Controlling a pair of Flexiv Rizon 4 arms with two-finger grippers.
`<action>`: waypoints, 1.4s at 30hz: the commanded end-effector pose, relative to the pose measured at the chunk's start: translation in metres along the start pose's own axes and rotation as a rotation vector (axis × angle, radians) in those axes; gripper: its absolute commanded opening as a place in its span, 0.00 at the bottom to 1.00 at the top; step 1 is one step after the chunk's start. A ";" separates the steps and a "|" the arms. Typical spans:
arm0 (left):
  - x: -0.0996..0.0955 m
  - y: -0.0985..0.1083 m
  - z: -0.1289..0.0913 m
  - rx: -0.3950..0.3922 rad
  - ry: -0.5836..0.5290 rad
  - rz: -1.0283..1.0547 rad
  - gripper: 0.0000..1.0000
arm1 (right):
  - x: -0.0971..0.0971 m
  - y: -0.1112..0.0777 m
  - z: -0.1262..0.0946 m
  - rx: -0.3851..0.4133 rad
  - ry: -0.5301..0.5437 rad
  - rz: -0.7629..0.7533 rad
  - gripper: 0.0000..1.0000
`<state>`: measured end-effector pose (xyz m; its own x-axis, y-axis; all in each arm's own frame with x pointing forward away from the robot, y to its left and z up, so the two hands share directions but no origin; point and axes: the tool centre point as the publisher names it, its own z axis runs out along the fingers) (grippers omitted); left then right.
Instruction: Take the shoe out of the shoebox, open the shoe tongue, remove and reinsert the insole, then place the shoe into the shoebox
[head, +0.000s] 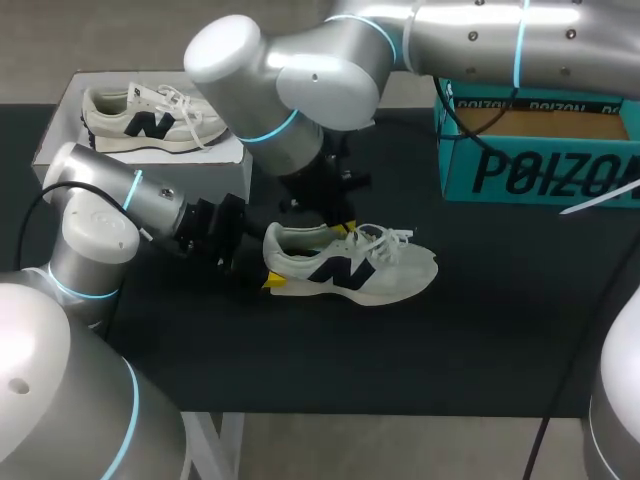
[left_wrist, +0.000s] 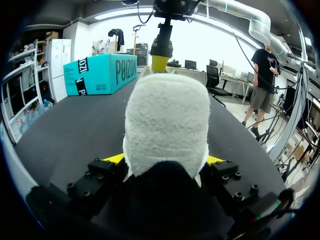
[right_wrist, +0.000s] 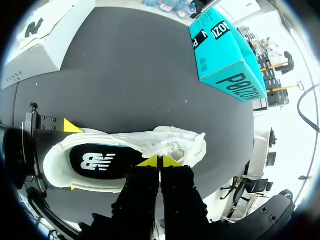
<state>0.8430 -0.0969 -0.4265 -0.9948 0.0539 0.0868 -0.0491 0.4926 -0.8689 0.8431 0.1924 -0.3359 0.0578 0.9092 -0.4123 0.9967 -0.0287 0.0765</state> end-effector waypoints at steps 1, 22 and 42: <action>0.000 0.002 0.005 -0.001 0.000 0.000 0.00 | -0.004 -0.002 0.001 0.000 0.009 0.004 0.00; 0.000 0.002 0.005 -0.001 0.000 0.000 0.00 | -0.063 0.012 0.008 0.067 0.346 0.210 0.00; 0.000 0.002 0.005 -0.001 0.000 0.000 0.00 | -0.090 -0.004 0.058 0.132 0.316 0.322 0.00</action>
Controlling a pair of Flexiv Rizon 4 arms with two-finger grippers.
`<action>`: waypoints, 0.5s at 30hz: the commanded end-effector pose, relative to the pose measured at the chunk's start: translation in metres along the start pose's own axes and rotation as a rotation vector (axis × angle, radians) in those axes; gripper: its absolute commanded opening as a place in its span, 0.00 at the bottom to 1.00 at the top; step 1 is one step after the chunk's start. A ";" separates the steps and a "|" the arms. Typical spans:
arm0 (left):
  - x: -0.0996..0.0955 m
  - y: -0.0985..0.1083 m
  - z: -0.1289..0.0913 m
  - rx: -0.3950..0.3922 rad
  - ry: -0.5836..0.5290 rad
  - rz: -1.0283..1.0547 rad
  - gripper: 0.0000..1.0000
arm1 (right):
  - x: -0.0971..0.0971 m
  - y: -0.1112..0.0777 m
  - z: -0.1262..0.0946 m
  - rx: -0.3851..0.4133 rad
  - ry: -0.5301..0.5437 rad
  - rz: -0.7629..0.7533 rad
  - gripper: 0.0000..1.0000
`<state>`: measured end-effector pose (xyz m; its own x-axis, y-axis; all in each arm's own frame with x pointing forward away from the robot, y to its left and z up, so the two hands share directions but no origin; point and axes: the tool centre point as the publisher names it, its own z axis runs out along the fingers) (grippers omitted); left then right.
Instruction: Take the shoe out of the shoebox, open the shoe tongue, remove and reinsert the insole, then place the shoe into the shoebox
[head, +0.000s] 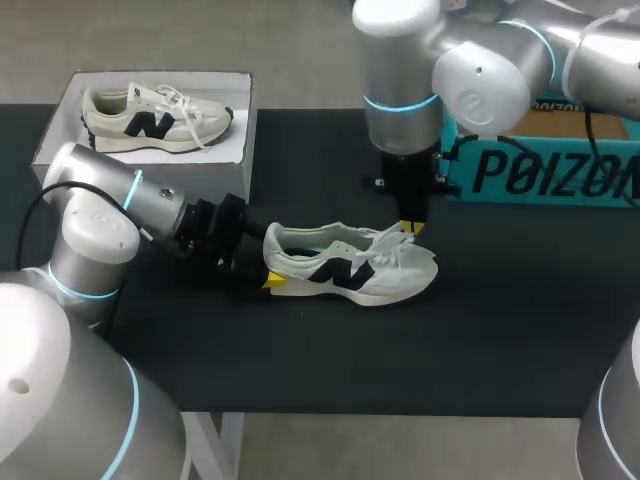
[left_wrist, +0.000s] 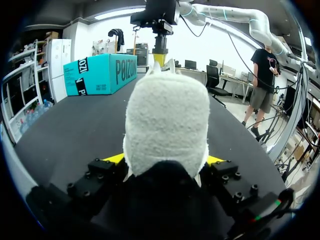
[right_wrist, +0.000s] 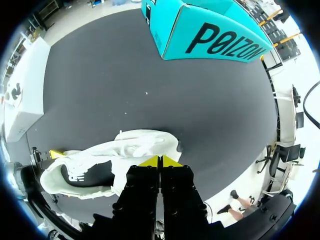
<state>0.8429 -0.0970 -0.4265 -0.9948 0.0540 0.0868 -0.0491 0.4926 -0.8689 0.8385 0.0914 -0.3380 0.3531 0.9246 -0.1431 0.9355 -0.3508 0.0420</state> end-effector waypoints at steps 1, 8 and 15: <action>0.000 0.002 0.005 -0.001 0.000 -0.001 0.00 | -0.005 -0.001 0.018 0.016 0.052 0.014 0.00; 0.000 0.002 0.005 -0.001 0.000 -0.001 0.00 | -0.009 -0.002 0.017 0.023 0.064 0.043 0.00; 0.000 0.002 0.005 -0.001 0.000 -0.001 0.00 | -0.005 -0.001 -0.011 -0.029 0.103 0.018 1.00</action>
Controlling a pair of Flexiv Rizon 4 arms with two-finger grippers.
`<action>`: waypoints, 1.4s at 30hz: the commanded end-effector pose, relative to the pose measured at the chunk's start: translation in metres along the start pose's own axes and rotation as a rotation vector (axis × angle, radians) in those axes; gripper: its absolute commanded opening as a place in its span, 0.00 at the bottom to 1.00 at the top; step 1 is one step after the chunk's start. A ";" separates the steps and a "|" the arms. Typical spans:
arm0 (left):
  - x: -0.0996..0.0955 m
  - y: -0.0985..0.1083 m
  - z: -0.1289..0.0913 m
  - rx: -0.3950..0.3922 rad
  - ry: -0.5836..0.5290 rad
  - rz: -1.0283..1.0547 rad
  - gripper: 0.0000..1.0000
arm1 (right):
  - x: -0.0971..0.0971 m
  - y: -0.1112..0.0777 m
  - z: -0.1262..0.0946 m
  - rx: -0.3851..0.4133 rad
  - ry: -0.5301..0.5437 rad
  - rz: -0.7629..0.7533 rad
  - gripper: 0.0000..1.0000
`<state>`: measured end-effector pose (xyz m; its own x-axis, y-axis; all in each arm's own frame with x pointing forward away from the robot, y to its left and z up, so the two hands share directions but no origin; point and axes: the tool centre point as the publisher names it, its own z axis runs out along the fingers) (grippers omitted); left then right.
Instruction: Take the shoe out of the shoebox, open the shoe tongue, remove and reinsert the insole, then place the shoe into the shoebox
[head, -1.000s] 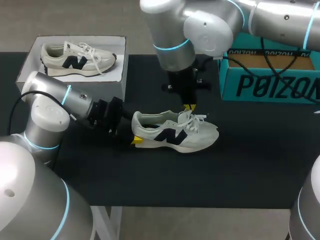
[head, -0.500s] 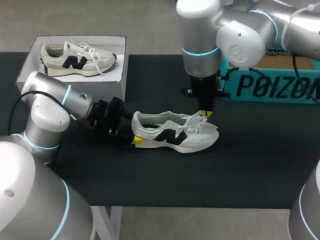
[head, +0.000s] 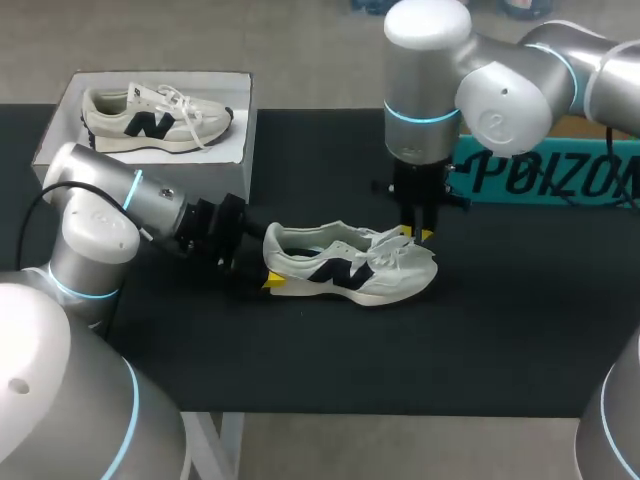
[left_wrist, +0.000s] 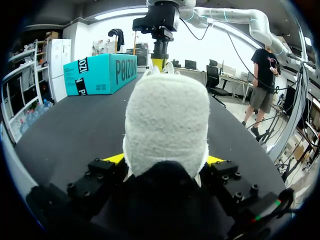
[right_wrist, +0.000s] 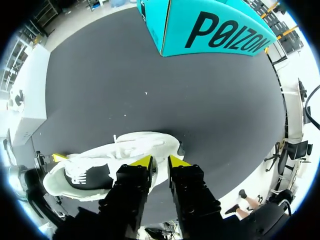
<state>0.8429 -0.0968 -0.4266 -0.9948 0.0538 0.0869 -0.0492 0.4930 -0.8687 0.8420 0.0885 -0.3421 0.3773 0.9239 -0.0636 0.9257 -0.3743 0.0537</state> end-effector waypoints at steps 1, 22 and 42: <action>0.000 0.002 0.005 0.000 0.000 0.000 0.00 | -0.002 -0.004 -0.020 -0.025 0.049 -0.012 1.00; 0.000 0.002 0.005 0.000 0.000 0.000 0.00 | 0.068 -0.060 -0.135 0.361 0.579 -1.017 1.00; 0.000 0.002 0.005 0.000 0.000 0.000 0.00 | 0.101 -0.072 -0.140 0.145 0.308 -1.452 1.00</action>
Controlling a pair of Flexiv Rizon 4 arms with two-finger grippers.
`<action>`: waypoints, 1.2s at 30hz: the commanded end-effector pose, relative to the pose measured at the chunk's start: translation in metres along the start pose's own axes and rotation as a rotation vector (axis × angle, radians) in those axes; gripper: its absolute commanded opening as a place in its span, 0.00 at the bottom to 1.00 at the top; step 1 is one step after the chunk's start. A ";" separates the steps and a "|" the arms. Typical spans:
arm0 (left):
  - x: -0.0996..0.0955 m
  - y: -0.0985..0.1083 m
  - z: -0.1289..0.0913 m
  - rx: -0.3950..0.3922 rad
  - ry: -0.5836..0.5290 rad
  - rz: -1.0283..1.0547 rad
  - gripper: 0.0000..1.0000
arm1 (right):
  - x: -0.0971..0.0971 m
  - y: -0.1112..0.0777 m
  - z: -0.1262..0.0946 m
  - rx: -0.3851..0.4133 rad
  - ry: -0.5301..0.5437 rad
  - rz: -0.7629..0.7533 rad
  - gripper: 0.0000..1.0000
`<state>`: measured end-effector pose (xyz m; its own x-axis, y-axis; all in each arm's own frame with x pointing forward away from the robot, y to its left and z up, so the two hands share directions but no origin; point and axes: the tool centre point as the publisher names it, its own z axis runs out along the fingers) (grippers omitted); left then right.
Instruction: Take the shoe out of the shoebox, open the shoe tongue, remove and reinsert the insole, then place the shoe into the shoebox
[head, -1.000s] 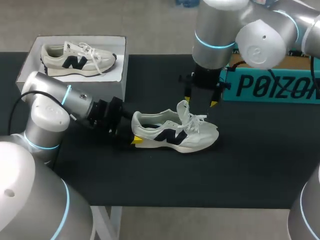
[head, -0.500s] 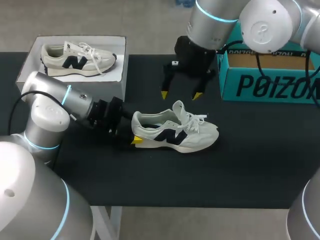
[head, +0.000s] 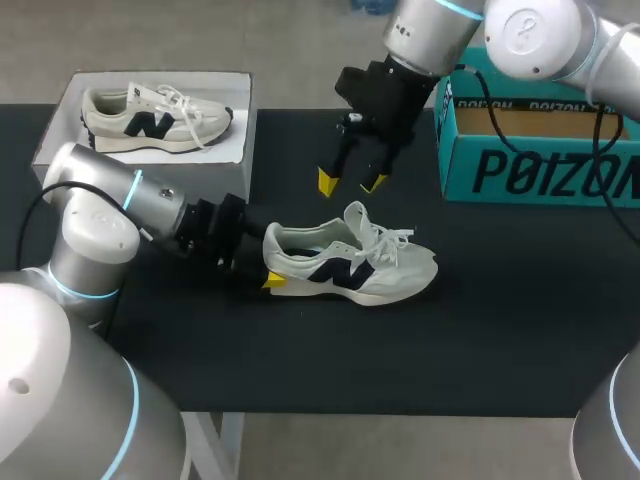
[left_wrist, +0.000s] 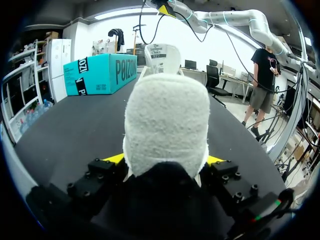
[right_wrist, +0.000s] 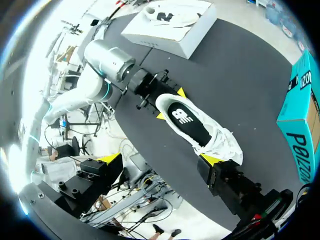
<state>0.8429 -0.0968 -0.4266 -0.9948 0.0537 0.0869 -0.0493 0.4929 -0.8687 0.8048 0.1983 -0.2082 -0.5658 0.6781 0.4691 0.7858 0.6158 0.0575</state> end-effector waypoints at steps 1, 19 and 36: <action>0.000 0.002 0.005 -0.001 0.000 0.000 0.00 | 0.010 0.020 0.015 0.197 -0.261 -0.419 1.00; 0.000 0.002 0.005 -0.001 0.000 0.000 0.00 | -0.009 0.033 0.029 0.264 -0.283 -0.474 0.00; 0.000 0.002 0.005 -0.001 0.000 0.000 0.00 | -0.043 0.041 0.067 0.219 -0.323 -0.529 0.00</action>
<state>0.8429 -0.0969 -0.4266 -0.9948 0.0537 0.0868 -0.0492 0.4929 -0.8687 0.8410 0.2242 -0.2688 -0.9377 0.3243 0.1247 0.3271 0.9450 0.0023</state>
